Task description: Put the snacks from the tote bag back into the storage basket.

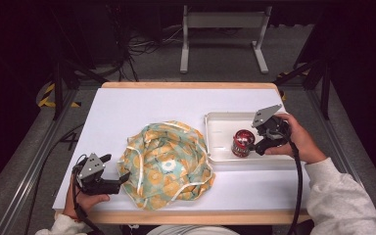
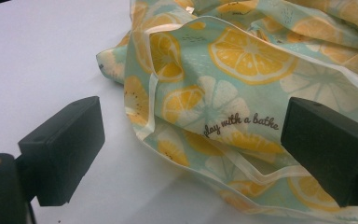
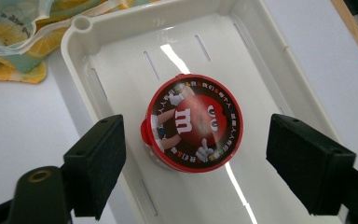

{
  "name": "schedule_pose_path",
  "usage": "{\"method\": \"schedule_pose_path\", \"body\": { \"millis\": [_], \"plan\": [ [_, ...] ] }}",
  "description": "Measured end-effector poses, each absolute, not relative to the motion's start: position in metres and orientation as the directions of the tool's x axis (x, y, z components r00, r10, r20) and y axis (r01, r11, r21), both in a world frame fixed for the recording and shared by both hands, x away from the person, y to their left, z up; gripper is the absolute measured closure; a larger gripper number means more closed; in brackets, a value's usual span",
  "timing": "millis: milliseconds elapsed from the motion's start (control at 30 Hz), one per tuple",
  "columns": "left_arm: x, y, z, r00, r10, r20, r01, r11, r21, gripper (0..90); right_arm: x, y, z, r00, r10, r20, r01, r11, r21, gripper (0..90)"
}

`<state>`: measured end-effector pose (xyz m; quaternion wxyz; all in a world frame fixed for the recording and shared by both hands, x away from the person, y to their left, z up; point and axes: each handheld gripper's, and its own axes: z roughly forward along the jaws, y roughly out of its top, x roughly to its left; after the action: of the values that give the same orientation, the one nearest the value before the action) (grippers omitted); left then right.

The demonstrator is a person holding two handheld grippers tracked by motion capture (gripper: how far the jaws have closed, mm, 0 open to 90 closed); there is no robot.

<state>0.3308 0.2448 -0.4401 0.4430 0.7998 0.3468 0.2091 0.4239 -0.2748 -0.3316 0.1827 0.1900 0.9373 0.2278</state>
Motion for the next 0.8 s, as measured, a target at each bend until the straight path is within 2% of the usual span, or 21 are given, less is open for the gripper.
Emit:
{"method": "schedule_pose_path", "body": {
  "millis": [633, 700, 800],
  "plan": [
    [0.332, 0.245, -0.440, 0.673, 0.740, 0.024, 0.371, -0.365, 0.854, 6.9, 0.402, -0.298, -0.346, -0.838, 0.474, -0.270, 0.271, 0.792, 0.548, 15.2],
    [0.332, 0.245, -0.440, 0.673, 0.739, 0.026, 0.370, -0.367, 0.853, 6.9, 0.398, -0.307, -0.350, -0.826, 0.506, -0.250, 0.285, 0.756, 0.589, 13.4],
    [0.332, 0.244, -0.440, 0.676, 0.736, 0.030, 0.367, -0.371, 0.853, 6.9, 0.395, -0.310, -0.351, -0.828, 0.510, -0.233, 0.290, 0.746, 0.600, 11.7]
  ]
}}
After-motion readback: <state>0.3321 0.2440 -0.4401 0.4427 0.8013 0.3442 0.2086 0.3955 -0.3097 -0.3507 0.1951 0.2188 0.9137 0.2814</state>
